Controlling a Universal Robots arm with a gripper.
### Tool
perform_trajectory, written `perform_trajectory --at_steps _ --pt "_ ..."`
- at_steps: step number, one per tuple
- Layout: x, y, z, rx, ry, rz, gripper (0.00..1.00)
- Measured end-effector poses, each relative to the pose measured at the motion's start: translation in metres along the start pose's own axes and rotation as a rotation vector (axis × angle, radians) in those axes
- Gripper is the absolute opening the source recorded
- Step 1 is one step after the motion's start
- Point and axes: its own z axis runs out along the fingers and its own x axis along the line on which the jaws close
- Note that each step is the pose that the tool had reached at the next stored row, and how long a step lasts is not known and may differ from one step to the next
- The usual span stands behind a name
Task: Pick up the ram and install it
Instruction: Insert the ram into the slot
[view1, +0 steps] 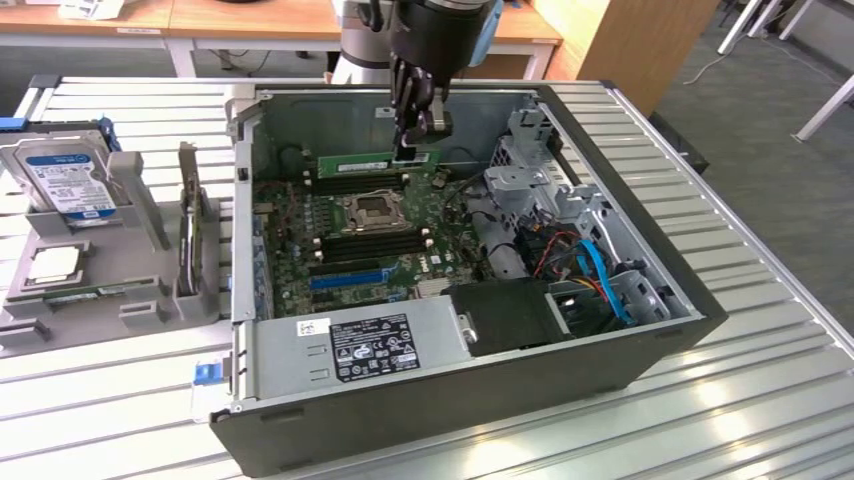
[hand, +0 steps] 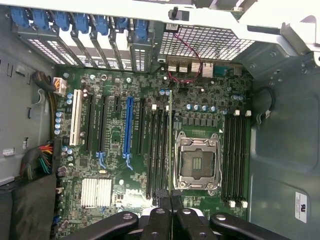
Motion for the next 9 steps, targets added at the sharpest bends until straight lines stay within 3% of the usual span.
perform_trajectory --at_steps 9 --pt "0.0002 0.0 0.0009 0.001 -0.0009 0.012 0.12"
